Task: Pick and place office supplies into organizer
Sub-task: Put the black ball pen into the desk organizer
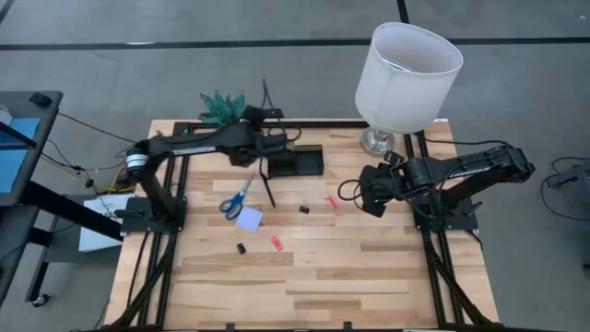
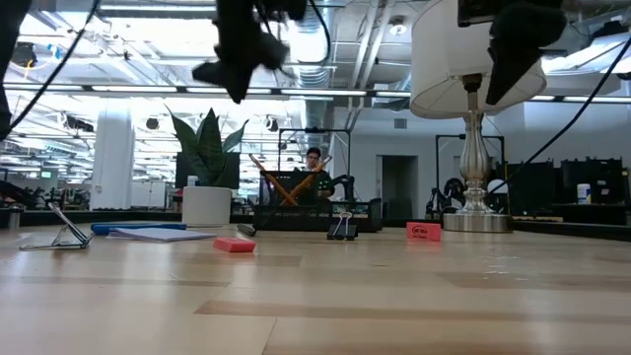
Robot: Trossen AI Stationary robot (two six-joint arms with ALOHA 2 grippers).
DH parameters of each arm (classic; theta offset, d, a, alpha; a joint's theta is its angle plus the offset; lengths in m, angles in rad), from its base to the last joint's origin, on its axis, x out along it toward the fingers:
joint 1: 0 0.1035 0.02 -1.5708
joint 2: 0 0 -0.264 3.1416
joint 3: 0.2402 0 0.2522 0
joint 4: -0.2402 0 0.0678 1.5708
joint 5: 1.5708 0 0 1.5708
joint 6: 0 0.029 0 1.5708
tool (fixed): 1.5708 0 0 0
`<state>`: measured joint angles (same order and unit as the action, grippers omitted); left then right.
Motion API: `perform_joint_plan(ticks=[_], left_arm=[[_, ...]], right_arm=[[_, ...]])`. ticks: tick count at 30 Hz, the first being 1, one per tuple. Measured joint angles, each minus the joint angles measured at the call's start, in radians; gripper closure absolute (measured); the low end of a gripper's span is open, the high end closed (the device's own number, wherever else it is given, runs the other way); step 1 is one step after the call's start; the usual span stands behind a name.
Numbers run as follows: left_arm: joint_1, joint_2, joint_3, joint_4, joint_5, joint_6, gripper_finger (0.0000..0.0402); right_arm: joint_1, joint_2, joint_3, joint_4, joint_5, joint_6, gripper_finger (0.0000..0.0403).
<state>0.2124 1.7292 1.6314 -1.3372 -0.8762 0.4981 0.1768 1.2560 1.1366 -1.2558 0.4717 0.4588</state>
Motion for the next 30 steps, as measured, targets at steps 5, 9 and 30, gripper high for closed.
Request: perform_joint_plan(ticks=[5,9,30], left_arm=[[-0.059,-0.14,0.0,0.02,0.271,-0.212,0.0335],[-0.124,-0.253,0.0,0.103,0.385,-0.334,0.0335],[-0.507,-0.777,-0.568,0.733,0.18,-0.475,0.0336]], right_arm=[[0.001,0.0,0.0,0.114,0.0,0.014,0.0226],[0.024,0.01,0.0,0.234,0.03,0.013,0.0226],[0.207,0.431,0.001,0.873,0.707,0.15,0.0226]])
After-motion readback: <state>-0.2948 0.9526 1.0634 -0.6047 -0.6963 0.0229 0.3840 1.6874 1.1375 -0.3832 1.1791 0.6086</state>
